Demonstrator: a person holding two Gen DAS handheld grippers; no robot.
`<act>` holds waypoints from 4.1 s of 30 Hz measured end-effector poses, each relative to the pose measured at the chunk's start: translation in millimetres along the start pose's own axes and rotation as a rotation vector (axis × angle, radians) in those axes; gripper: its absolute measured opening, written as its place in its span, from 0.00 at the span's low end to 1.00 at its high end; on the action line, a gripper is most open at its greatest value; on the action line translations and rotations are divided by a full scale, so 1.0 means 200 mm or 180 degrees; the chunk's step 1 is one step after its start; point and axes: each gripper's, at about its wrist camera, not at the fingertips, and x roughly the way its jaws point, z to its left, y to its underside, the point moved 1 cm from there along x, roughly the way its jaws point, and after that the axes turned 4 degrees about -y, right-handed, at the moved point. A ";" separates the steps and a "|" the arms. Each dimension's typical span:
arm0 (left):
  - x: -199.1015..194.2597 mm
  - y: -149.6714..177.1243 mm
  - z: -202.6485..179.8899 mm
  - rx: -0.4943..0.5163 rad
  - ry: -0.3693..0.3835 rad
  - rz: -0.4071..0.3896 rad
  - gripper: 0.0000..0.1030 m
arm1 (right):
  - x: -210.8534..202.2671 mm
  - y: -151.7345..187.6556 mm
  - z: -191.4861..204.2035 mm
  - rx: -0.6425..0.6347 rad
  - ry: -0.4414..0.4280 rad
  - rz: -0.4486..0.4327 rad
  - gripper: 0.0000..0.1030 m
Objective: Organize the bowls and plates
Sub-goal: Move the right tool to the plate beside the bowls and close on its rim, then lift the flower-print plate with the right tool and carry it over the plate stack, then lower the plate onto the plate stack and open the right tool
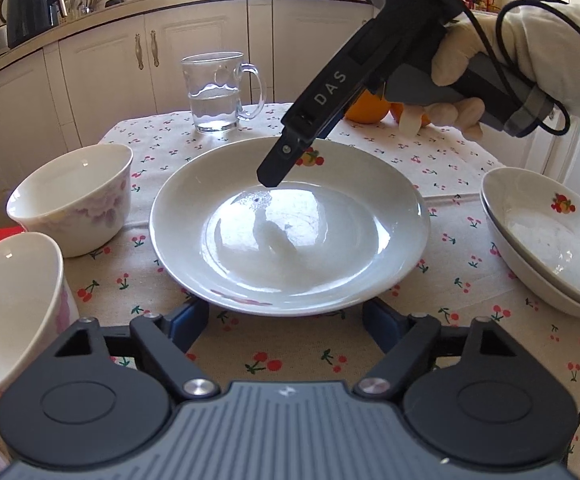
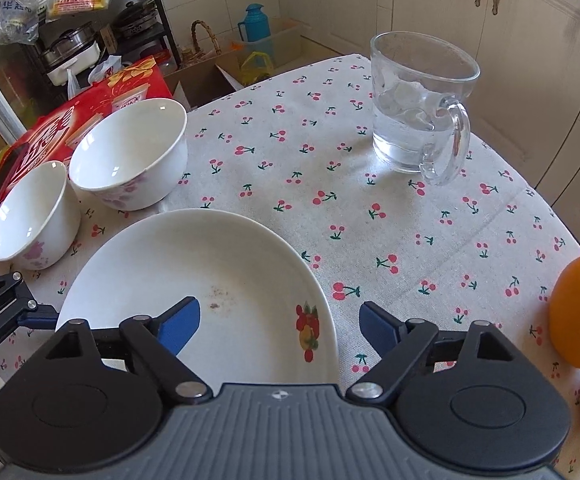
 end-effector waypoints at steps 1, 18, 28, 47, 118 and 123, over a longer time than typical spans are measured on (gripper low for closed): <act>0.00 0.00 0.00 -0.0004 -0.0004 -0.0002 0.81 | 0.01 -0.01 -0.01 -0.0015 -0.0030 0.0013 0.85; 0.00 -0.01 0.00 0.0051 0.0027 -0.0019 0.80 | 0.05 -0.03 -0.02 -0.0058 -0.0388 0.0122 0.74; -0.02 -0.01 0.00 0.0096 0.0081 0.0028 0.80 | 0.03 0.00 0.01 -0.0010 -0.0341 0.0086 0.75; -0.30 -0.04 -0.10 0.0365 0.0323 -0.0024 0.80 | -0.27 0.19 0.17 0.0156 -0.0255 -0.0104 0.77; -0.24 -0.11 -0.64 0.1232 0.1333 0.0144 0.80 | -0.87 1.26 0.07 0.1446 0.0501 -0.0609 0.78; -0.23 -0.12 -0.65 0.1253 0.1349 0.0152 0.80 | -0.90 1.27 0.09 0.1451 0.0551 -0.0615 0.79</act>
